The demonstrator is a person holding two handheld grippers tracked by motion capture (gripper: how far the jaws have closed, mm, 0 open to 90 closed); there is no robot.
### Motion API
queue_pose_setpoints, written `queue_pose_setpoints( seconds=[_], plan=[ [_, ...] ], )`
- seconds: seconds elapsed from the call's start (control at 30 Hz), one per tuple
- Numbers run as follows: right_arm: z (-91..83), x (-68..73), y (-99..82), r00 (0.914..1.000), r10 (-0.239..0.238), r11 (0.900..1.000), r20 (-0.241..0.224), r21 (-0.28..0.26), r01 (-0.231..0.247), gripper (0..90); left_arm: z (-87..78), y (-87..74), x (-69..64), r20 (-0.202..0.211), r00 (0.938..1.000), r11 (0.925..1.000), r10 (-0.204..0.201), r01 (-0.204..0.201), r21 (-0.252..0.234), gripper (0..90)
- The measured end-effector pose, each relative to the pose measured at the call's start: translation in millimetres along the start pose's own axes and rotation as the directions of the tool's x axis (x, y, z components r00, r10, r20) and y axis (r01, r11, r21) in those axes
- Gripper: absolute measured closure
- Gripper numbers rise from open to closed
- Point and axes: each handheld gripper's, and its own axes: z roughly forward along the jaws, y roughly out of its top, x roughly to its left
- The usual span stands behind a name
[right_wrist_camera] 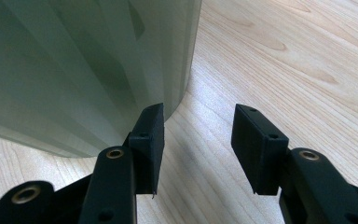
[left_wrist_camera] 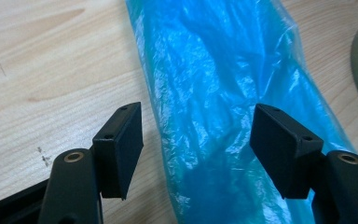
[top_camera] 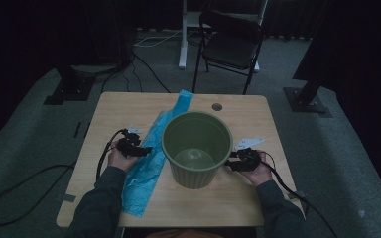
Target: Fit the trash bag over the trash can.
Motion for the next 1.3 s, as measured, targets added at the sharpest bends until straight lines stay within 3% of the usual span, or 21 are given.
queue_pose_setpoints(
  seconds=[0.27,0.37,0.4,0.43,0.53,0.7,0.83,0.87,1.07,1.17,1.3],
  plan=[
    [2.1,0.4,0.3,1.0,-0.006,1.0,-0.004,0.005,0.006,53.7,9.1,4.3,-6.7,0.026,0.9991,0.9994,0.033,-0.033,0.009,34.8],
    [1.9,1.0,0.3,1.0,-0.007,1.0,-0.003,0.006,0.007,53.7,11.4,6.1,-13.1,0.003,0.9979,0.9977,0.064,-0.065,0.018,34.8],
    [1.8,1.2,0.3,1.0,-0.006,1.0,-0.004,0.006,0.006,53.7,12.8,6.8,-17.4,-0.024,0.9948,0.9947,0.099,-0.099,0.03,34.7],
    [1.7,1.5,0.3,1.0,-0.006,1.0,-0.003,0.005,0.006,53.7,13.2,7.1,-18.8,-0.025,0.9935,0.9933,0.111,-0.11,0.034,34.5],
    [1.9,1.8,0.4,1.0,-0.006,1.0,-0.003,0.006,0.006,53.7,14.2,7.8,-20.6,-0.023,0.993,0.9927,0.115,-0.115,0.038,31.1],
    [1.8,2.4,1.4,0.9999,-0.01,1.0,-0.002,0.0,0.01,53.6,14.0,7.8,-21.1,-0.009,0.9915,0.991,0.13,-0.129,0.033,32.8],
    [1.9,0.6,2.0,1.0,-0.004,1.0,0.002,-0.005,0.004,53.7,12.7,9.6,-23.4,0.002,0.9903,0.9898,0.139,-0.139,0.032,55.8],
    [2.0,0.3,2.3,1.0,-0.001,1.0,0.0,-0.008,0.001,53.7,12.5,10.1,-23.7,0.006,0.9897,0.9891,0.143,-0.143,0.033,55.8],
    [4.6,1.2,5.3,1.0,-0.006,0.9999,-0.003,-0.01,0.006,53.8,11.9,11.0,-19.7,0.033,0.9923,0.9921,0.12,-0.121,0.034,81.8],
    [5.2,0.7,6.0,1.0,-0.008,0.9999,0.0,-0.011,0.008,54.0,11.7,9.8,-15.4,0.068,0.9931,0.9949,0.095,-0.097,0.026,85.6],
    [5.4,-1.4,6.7,1.0,0.003,0.9997,0.0,-0.023,-0.003,54.9,7.4,10.5,-12.8,0.067,0.9926,0.9946,0.101,-0.103,0.017,87.8]
  ],
)
